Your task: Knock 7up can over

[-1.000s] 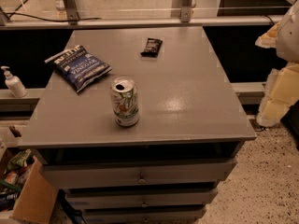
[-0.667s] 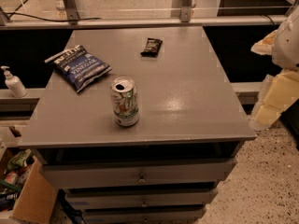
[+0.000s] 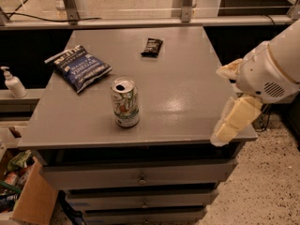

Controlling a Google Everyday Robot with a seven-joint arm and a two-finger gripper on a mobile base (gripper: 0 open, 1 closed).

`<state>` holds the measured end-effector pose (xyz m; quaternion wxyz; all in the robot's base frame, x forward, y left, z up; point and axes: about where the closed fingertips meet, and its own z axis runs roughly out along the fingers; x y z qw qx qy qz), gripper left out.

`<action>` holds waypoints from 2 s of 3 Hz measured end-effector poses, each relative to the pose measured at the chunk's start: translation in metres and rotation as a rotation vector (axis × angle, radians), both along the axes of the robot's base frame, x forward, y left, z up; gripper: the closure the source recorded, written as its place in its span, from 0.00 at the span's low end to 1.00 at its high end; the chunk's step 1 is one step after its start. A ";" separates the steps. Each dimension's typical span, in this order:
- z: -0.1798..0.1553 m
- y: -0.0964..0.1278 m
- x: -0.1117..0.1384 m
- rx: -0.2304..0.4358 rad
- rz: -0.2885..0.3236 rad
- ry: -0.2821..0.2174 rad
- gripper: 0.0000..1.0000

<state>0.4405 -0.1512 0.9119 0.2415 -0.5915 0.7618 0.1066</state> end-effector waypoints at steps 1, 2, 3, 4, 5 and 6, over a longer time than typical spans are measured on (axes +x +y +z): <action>-0.028 0.043 0.004 0.117 0.101 0.020 0.00; -0.048 0.093 0.002 0.238 0.218 0.038 0.00; -0.048 0.092 0.001 0.246 0.223 0.033 0.00; -0.057 0.101 0.009 0.334 0.226 0.000 0.00; -0.061 0.124 0.032 0.431 0.268 -0.053 0.00; -0.058 0.146 0.054 0.519 0.296 -0.084 0.00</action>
Offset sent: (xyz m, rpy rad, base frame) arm 0.0013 0.1367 -0.0718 0.3654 0.0635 0.3265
